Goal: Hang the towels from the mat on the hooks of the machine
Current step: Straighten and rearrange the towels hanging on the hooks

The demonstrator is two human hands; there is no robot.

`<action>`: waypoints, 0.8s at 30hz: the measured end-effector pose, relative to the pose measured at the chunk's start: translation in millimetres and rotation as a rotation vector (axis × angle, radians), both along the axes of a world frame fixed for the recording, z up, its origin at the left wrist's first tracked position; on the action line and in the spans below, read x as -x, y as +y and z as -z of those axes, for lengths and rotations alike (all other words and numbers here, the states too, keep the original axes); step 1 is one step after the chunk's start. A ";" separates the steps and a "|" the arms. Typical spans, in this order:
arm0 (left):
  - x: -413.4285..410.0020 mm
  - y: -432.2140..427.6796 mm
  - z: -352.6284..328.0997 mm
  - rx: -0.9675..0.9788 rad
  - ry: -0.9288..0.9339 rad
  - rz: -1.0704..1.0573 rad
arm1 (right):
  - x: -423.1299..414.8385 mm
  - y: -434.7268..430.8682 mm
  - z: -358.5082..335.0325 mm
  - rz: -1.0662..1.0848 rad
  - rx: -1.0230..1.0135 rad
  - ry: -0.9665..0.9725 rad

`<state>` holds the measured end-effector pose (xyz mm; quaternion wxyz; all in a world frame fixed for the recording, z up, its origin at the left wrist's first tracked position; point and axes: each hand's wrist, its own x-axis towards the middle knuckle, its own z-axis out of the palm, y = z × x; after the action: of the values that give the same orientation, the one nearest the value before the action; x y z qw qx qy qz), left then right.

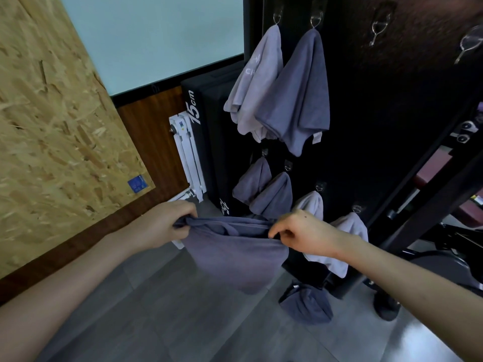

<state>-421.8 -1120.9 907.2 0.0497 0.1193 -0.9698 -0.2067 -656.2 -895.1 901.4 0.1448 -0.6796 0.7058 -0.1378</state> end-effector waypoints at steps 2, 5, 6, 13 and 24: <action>2.6 -1.9 0.4 0.012 0.018 0.034 | 0.8 2.3 2.4 -0.043 -0.023 0.107; 5.0 -2.8 0.5 -0.003 0.035 0.052 | -0.8 6.6 7.4 -0.091 0.033 0.275; 5.2 -3.7 1.0 -0.011 0.035 0.050 | -0.9 8.3 7.7 -0.103 0.046 0.283; 1.1 -14.2 4.5 -0.016 0.017 0.029 | -5.9 12.7 -8.0 0.089 -0.089 -0.325; 5.7 12.9 18.9 -0.334 0.028 -0.056 | -20.7 19.4 3.0 0.171 -0.129 0.375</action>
<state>-427.5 -1108.0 888.3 0.0485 0.1501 -0.9175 -0.3652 -635.6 -875.7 898.4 0.0422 -0.6205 0.7827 0.0248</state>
